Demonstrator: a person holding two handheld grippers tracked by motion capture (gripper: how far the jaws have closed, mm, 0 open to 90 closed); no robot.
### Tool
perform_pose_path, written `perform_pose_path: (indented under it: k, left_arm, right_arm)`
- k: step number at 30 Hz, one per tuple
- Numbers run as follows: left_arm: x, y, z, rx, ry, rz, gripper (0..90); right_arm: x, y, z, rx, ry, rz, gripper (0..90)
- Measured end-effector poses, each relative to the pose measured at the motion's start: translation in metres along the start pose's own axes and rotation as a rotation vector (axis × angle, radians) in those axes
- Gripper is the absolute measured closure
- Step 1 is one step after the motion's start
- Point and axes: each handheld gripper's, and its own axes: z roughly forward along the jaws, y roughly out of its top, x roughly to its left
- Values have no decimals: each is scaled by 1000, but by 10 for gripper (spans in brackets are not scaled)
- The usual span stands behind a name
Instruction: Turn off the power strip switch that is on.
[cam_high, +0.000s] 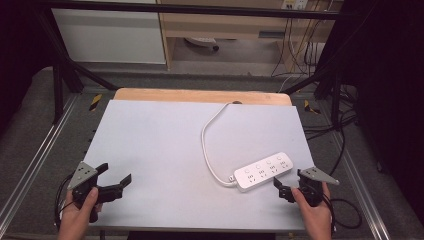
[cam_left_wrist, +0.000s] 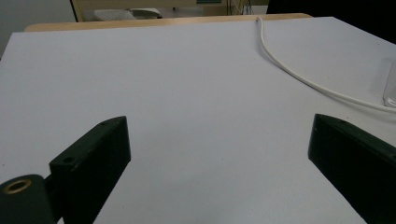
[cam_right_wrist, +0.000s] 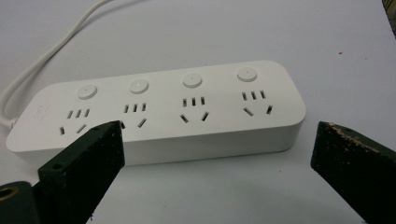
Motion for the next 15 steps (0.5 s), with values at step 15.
perform_pose_path:
  k: [15]
  left_arm:
    - [1, -1, 3, 13, 4, 4, 55]
  right_arm:
    - [5, 18, -17, -68, -1, 23, 46]
